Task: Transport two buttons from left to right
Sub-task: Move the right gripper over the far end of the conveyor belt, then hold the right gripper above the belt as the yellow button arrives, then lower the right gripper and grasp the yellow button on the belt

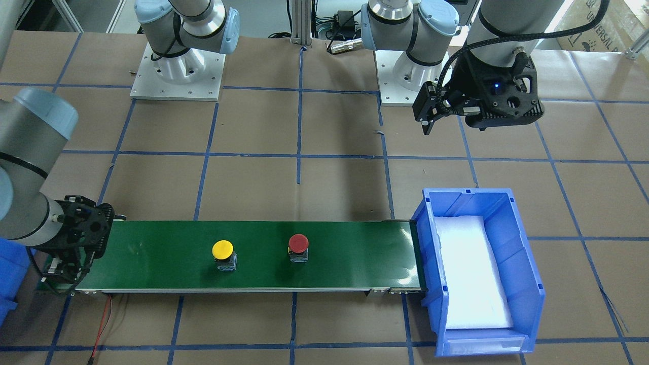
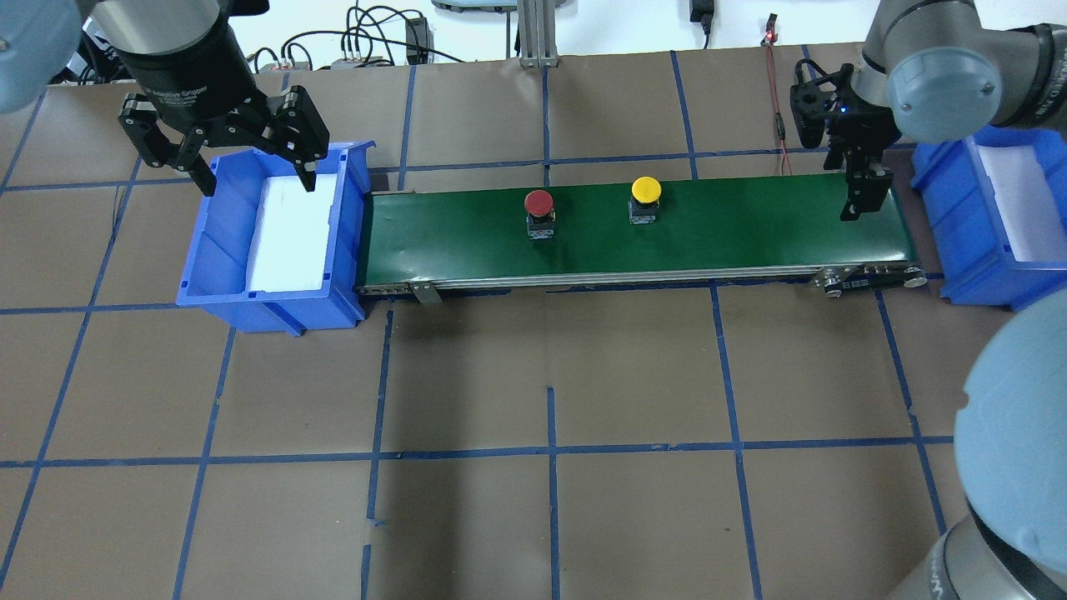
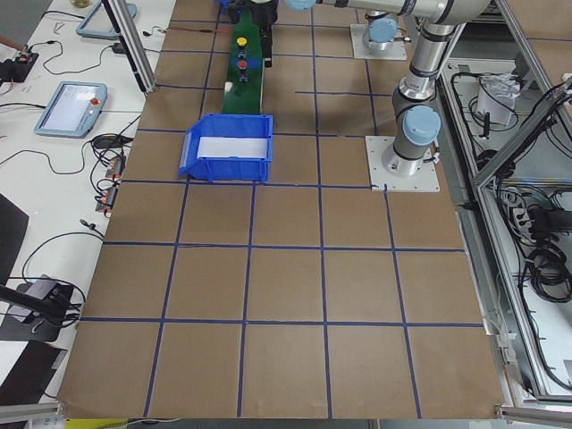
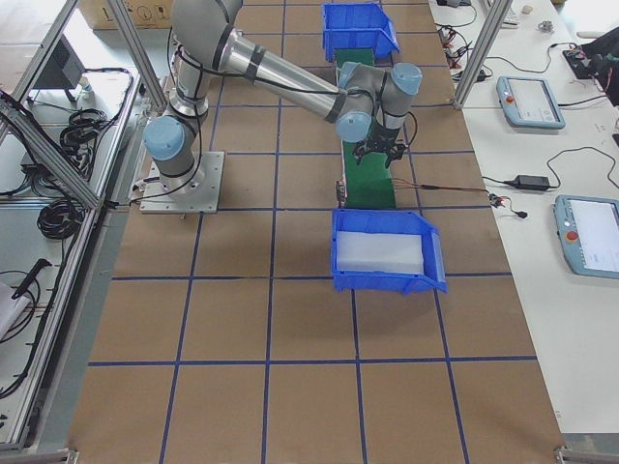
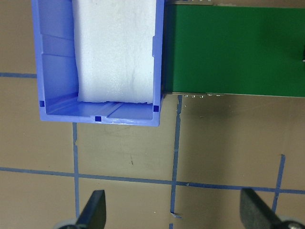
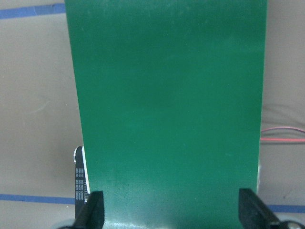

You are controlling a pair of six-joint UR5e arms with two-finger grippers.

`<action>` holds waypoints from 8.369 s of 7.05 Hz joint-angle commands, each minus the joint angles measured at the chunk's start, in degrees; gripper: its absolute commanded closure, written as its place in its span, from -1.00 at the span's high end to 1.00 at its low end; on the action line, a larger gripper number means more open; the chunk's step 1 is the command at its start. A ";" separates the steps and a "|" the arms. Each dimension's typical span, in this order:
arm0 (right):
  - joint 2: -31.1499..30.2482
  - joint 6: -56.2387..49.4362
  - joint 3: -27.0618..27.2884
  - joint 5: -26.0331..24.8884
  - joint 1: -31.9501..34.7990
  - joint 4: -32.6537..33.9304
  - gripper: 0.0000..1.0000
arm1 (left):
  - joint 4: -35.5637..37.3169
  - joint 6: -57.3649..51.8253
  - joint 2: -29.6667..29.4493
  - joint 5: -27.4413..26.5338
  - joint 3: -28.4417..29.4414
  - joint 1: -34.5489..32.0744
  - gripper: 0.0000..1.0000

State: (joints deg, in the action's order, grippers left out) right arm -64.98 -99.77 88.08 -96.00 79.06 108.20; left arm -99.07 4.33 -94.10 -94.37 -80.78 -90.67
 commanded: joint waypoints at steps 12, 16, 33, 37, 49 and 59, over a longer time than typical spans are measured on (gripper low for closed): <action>-4.19 -5.69 8.16 16.02 -4.61 10.72 0.93 | 0.37 1.91 1.38 2.61 -0.44 -0.30 1.00; -3.05 -11.67 8.33 16.19 -4.70 10.02 0.89 | 0.55 1.55 1.47 2.61 -0.79 -0.03 1.00; -2.97 -11.23 8.42 17.16 -7.87 8.87 0.98 | 0.46 1.73 1.56 2.61 -0.96 -0.03 1.00; -3.40 -11.14 8.42 18.92 -7.78 8.69 0.98 | 0.64 1.73 1.12 2.78 -0.96 0.05 1.00; -3.22 -10.88 8.51 19.01 -7.51 8.78 0.98 | 0.64 2.26 0.24 2.70 -0.96 -0.21 1.00; -2.88 -10.44 8.51 18.92 -7.43 8.78 0.99 | 1.43 1.56 0.76 2.78 -0.96 -0.03 1.00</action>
State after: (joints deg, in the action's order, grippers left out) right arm -67.95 -110.34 96.59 -77.07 71.57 116.99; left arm -97.81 5.96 -93.69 -91.64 -81.70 -90.73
